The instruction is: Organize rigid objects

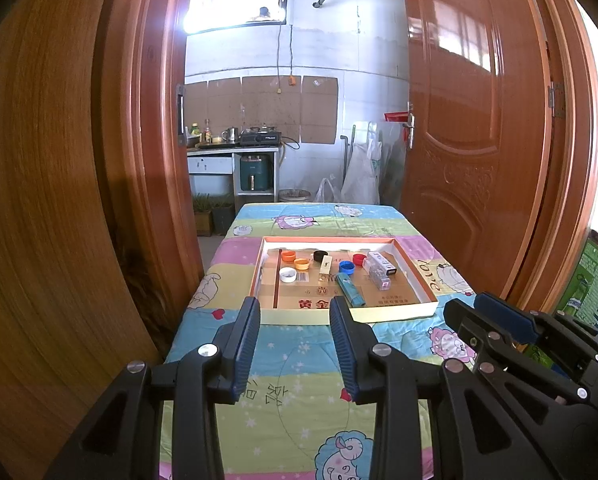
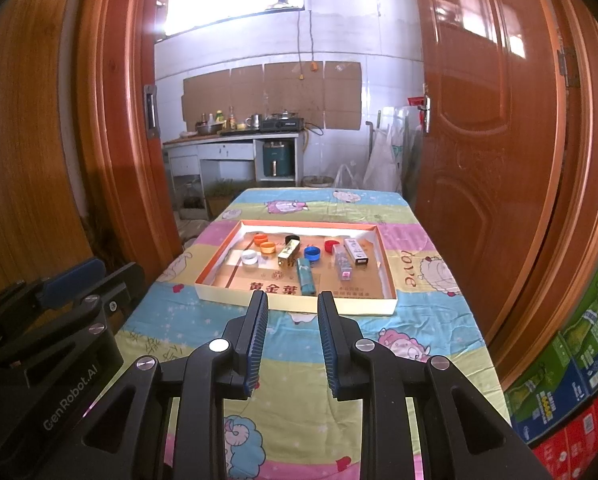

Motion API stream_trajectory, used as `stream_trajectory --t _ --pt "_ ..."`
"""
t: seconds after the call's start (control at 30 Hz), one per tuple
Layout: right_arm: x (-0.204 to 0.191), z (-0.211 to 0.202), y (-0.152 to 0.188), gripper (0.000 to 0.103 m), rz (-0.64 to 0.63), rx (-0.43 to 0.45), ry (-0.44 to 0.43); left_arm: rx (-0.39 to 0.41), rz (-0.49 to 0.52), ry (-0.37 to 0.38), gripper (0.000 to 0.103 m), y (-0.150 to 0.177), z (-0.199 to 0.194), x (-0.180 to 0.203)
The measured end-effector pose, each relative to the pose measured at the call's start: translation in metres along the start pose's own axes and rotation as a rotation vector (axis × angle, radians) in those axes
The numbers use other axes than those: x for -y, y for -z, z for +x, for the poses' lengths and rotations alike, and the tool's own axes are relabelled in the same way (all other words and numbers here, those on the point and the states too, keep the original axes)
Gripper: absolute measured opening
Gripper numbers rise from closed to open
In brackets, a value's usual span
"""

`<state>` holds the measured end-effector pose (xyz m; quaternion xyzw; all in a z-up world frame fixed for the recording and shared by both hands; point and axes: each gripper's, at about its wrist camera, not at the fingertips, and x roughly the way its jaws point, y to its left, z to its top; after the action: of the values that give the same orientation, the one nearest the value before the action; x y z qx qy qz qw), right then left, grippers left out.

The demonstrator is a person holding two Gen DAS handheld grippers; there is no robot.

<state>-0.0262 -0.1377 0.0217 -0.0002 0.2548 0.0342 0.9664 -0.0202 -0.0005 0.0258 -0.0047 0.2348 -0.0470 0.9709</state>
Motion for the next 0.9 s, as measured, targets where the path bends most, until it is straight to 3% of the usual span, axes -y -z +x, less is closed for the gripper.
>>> stream_trajectory --t 0.9 --pt "-0.0004 0.0000 -0.0009 0.026 0.000 -0.002 0.000 -0.004 0.003 -0.002 0.036 0.0023 -0.0001 0.0011"
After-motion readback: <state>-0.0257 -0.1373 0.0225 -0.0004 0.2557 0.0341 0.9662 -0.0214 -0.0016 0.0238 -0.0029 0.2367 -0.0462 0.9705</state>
